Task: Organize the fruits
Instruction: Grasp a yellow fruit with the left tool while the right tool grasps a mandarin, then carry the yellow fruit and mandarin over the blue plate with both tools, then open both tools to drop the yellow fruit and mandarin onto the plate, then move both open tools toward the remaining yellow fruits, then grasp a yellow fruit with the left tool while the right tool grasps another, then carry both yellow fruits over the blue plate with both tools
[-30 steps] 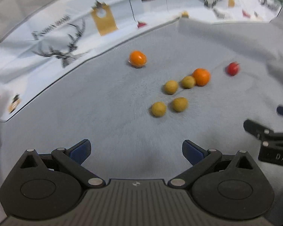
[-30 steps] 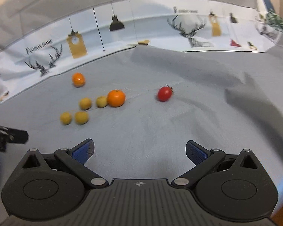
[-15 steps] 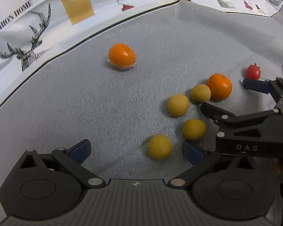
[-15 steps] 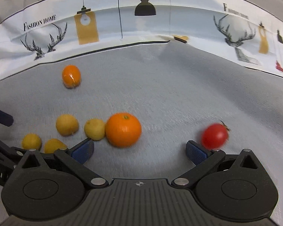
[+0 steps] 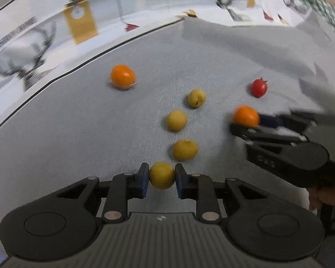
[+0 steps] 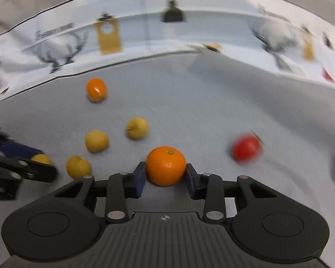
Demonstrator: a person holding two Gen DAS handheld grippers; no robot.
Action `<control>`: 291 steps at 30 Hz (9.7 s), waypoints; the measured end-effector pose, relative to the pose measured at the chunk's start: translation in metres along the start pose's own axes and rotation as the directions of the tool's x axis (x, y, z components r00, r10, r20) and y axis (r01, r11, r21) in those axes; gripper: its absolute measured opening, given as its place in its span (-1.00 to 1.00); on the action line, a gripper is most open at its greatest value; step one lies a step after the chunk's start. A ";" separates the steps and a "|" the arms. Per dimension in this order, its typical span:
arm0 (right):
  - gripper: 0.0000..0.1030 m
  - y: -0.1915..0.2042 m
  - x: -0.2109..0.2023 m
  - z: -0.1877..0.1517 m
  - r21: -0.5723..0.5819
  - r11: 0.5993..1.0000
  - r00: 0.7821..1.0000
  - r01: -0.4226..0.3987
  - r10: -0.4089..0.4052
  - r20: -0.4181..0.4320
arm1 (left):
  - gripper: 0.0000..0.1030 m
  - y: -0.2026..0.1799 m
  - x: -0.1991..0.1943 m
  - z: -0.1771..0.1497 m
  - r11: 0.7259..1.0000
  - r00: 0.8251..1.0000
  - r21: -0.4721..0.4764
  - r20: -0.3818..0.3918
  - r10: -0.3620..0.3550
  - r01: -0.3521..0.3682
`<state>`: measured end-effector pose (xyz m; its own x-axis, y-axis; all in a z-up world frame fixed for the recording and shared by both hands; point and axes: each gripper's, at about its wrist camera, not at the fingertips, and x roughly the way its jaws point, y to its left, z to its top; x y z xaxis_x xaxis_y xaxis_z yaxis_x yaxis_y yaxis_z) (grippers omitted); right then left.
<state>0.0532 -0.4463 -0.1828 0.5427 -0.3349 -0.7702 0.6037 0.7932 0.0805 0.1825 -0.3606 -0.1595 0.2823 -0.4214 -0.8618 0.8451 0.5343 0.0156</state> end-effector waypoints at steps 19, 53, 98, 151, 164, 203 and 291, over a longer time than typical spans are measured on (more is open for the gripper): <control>-0.25 0.088 -0.233 -0.054 0.024 0.954 0.955 -0.298 0.298 0.015 | -0.48 0.003 -0.239 -0.119 0.940 0.963 -0.208 -0.072 0.261 -0.270; -0.25 0.221 -0.376 -0.105 -0.359 0.851 0.912 -0.383 0.409 -0.002 | -0.48 0.041 -0.380 -0.277 0.858 0.945 -0.413 -0.023 0.325 -0.305; -0.25 0.279 -0.203 -0.055 -0.327 0.858 0.918 -0.396 0.362 -0.162 | -0.48 0.162 -0.230 -0.201 0.840 0.943 -0.431 -0.096 0.319 -0.328; 0.98 0.216 -0.371 -0.110 -0.384 0.873 0.937 -0.301 0.345 0.050 | 0.99 0.028 -0.370 -0.297 0.803 0.868 -0.402 0.038 0.495 -0.440; 0.99 0.214 -0.395 -0.118 -0.411 0.864 0.927 -0.292 0.361 0.101 | 0.99 0.017 -0.389 -0.305 0.803 0.859 -0.409 0.084 0.505 -0.433; 0.99 0.157 -0.337 -0.097 -0.220 0.955 0.968 -0.201 0.227 0.103 | 0.99 0.013 -0.315 -0.242 0.871 0.907 -0.288 0.014 0.420 -0.399; -0.46 0.203 -0.367 -0.104 -0.332 0.829 0.877 -0.450 0.480 0.010 | -0.41 0.028 -0.360 -0.263 0.834 0.930 -0.431 -0.038 0.365 -0.345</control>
<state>-0.0835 -0.1097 0.0503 0.7716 0.0816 -0.6308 0.0623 0.9773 0.2027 -0.0151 -0.0017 0.0176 0.5536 -0.1690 -0.8155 0.4115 0.9068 0.0914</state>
